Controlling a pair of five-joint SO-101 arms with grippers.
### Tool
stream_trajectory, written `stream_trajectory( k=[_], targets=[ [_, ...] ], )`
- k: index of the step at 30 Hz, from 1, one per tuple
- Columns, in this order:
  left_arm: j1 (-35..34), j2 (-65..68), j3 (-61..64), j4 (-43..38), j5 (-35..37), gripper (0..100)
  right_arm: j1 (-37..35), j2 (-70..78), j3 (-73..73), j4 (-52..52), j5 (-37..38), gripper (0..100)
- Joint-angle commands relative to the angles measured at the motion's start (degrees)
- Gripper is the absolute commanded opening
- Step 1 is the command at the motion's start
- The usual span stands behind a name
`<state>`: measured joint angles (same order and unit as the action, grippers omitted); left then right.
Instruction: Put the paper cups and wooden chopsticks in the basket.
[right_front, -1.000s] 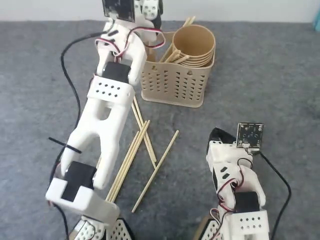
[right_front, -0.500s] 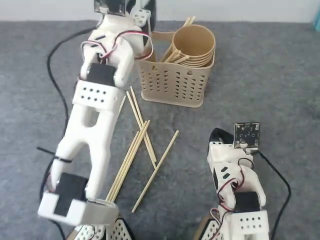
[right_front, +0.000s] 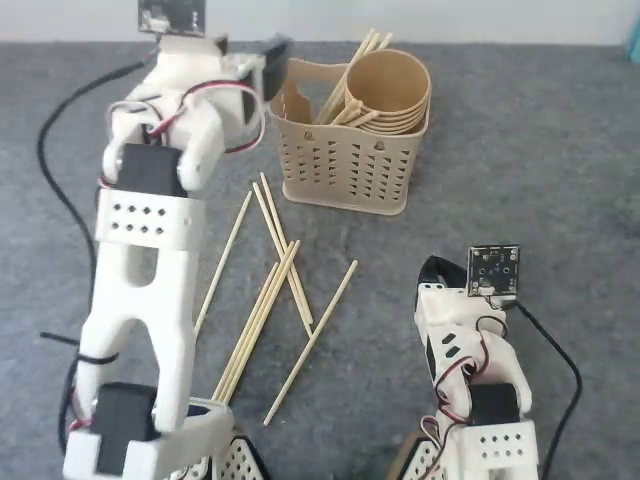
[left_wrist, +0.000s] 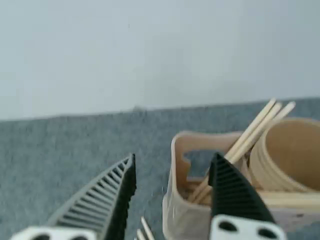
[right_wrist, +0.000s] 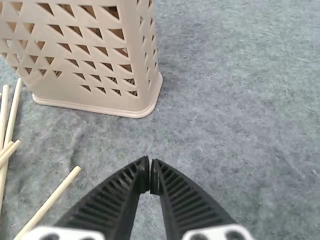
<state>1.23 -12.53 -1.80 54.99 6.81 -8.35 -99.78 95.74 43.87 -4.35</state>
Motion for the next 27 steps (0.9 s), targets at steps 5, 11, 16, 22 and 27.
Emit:
stream_trajectory(
  k=[5,11,16,22,27],
  targets=[
    [-4.6,-0.7,12.5,12.3,-0.2,7,0.4,-2.0,0.9,2.0,0.6,2.0],
    [-10.0,3.3,26.2,-2.1,-0.2,4,0.1,-2.0,0.9,2.1,0.6,2.0],
    [-9.8,10.5,29.9,-7.9,-2.3,4,0.1,-2.0,0.9,2.2,0.6,2.0],
    [-7.6,20.0,26.3,-7.9,-8.8,4,0.1,-2.0,0.9,2.2,0.6,2.0],
    [-6.9,25.3,22.2,-7.9,-9.3,4,0.1,-2.0,0.9,2.2,0.6,2.0]
  ],
)
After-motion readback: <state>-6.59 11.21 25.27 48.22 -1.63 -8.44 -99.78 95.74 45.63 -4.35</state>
